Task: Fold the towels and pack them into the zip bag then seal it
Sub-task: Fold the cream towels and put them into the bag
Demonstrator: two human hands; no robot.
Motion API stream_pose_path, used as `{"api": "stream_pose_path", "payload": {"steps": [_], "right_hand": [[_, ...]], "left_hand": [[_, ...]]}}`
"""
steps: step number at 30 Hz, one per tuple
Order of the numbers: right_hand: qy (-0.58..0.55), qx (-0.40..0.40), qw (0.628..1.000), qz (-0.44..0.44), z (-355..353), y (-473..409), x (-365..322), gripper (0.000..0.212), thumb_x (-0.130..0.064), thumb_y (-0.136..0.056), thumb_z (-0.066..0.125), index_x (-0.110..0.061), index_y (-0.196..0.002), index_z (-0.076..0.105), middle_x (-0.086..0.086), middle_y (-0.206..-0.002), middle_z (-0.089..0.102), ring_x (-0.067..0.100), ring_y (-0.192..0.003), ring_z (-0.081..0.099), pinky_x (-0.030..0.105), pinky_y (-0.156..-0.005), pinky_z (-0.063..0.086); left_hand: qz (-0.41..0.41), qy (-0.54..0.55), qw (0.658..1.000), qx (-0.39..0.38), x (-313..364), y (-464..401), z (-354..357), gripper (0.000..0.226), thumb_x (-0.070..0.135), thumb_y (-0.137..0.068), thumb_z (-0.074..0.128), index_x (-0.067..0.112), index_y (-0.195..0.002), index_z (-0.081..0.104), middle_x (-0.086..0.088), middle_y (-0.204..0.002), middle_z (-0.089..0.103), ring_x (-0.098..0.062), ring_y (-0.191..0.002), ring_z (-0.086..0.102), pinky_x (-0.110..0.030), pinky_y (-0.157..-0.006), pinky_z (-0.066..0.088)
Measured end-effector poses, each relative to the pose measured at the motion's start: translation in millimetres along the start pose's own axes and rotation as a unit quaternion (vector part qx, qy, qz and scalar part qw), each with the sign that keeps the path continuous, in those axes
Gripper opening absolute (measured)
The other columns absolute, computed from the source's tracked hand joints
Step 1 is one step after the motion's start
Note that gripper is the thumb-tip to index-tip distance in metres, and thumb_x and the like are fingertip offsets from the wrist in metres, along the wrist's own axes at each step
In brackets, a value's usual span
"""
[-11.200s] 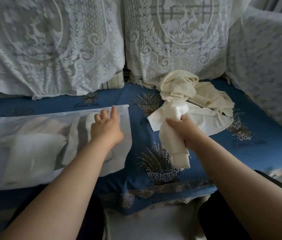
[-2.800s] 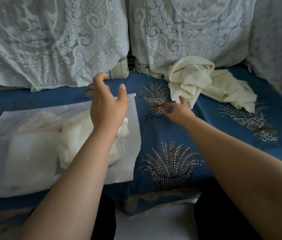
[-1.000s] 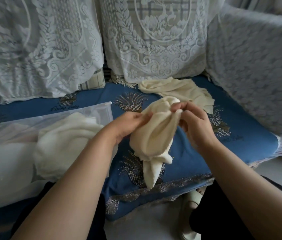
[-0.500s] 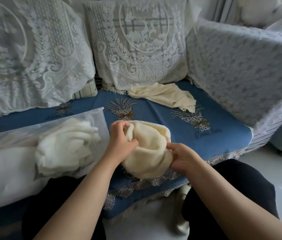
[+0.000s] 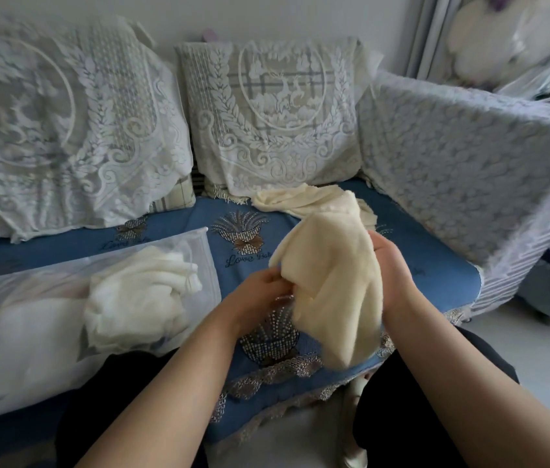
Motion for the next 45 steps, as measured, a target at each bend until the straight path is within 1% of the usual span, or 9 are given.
{"api": "stream_pose_path", "payload": {"steps": [6,11,15,17,24,30,37,40,45], "right_hand": [[0.171,0.051,0.983,-0.050,-10,-3,-37,0.038,-0.026,-0.092,0.054,-0.017,-0.056,0.063,-0.005,-0.053,0.054,0.010,-0.047,0.050,0.023,-0.048,0.039],[0.362,0.178,0.904,-0.141,-36,-17,-66,0.019,-0.029,-0.094,0.056,-0.015,-0.097,0.070,0.005,-0.086,0.071,0.020,-0.072,0.063,0.035,-0.068,0.053],[0.156,0.019,0.985,-0.070,-21,-24,-63,0.008,-0.014,-0.096,0.051,-0.012,-0.103,0.055,0.005,-0.084,0.059,0.015,-0.073,0.055,0.028,-0.063,0.053],[0.195,0.064,0.972,-0.110,-22,-29,-64,0.028,-0.009,-0.094,0.052,-0.023,-0.118,0.048,0.003,-0.086,0.058,0.015,-0.073,0.056,0.031,-0.064,0.051],[0.182,0.131,0.972,-0.068,-34,-29,-85,0.029,-0.021,-0.093,0.059,-0.020,-0.122,0.062,0.001,-0.091,0.068,0.012,-0.059,0.070,0.025,-0.047,0.054],[0.202,0.056,0.978,0.013,-37,-55,-106,0.034,-0.030,-0.093,0.055,-0.018,-0.125,0.058,0.006,-0.100,0.066,0.014,-0.067,0.066,0.029,-0.056,0.059],[0.361,0.136,0.917,-0.101,-1,-105,-122,0.046,0.015,-0.083,0.031,-0.013,-0.069,0.064,0.000,-0.072,0.064,0.015,-0.066,0.053,0.029,-0.071,0.049],[0.360,0.188,0.882,-0.240,24,-111,-158,0.045,0.011,-0.080,0.034,-0.018,-0.068,0.067,-0.006,-0.073,0.064,0.007,-0.067,0.054,0.016,-0.068,0.047],[0.520,0.151,0.764,-0.351,48,-105,-199,0.025,-0.040,-0.082,0.063,-0.018,-0.090,0.070,0.000,-0.107,0.056,0.011,-0.087,0.053,0.022,-0.081,0.045]], "left_hand": [[0.119,0.260,0.955,0.075,55,4,-10,0.025,0.020,-0.098,0.040,0.013,-0.094,0.064,-0.001,-0.077,0.067,-0.012,-0.075,0.060,-0.025,-0.067,0.048],[0.230,0.204,0.905,0.294,92,10,-60,0.026,0.033,-0.097,0.041,0.015,-0.087,0.058,0.002,-0.074,0.058,-0.010,-0.070,0.054,-0.026,-0.061,0.042],[-0.058,0.157,0.980,0.107,51,3,-40,0.089,0.083,-0.079,0.020,0.018,-0.118,0.067,-0.011,-0.116,0.069,-0.026,-0.112,0.062,-0.042,-0.100,0.045],[-0.105,0.193,0.975,0.040,44,14,-26,0.074,0.068,-0.090,0.032,0.009,-0.108,0.071,-0.015,-0.107,0.071,-0.028,-0.102,0.067,-0.041,-0.095,0.046],[0.061,0.224,0.948,0.219,99,13,-72,0.010,0.020,-0.085,0.064,0.013,-0.092,0.066,-0.008,-0.082,0.069,-0.018,-0.073,0.065,-0.027,-0.063,0.054],[0.110,-0.037,0.875,0.471,126,16,-108,0.037,0.027,-0.080,0.073,0.014,-0.110,0.055,0.000,-0.098,0.057,-0.017,-0.080,0.057,-0.030,-0.068,0.048],[0.035,-0.093,0.962,0.256,147,-38,-114,0.037,0.017,-0.080,0.075,0.011,-0.114,0.063,-0.009,-0.109,0.066,-0.021,-0.099,0.061,-0.030,-0.091,0.050],[0.046,-0.408,0.877,0.251,179,-57,-103,0.073,0.026,-0.073,0.081,0.013,-0.136,0.046,-0.012,-0.135,0.045,-0.029,-0.118,0.051,-0.032,-0.098,0.040],[0.249,-0.498,0.714,0.423,222,-46,-98,0.033,0.028,-0.085,0.068,0.020,-0.117,0.065,-0.018,-0.124,0.049,-0.038,-0.105,0.055,-0.042,-0.090,0.047]]}}
Point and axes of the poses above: each hand's wrist, its own y-axis away from the middle knuckle, its own z-axis out of the palm, x = y × z, the point moved 3 cm from there along -y, towards the middle knuckle
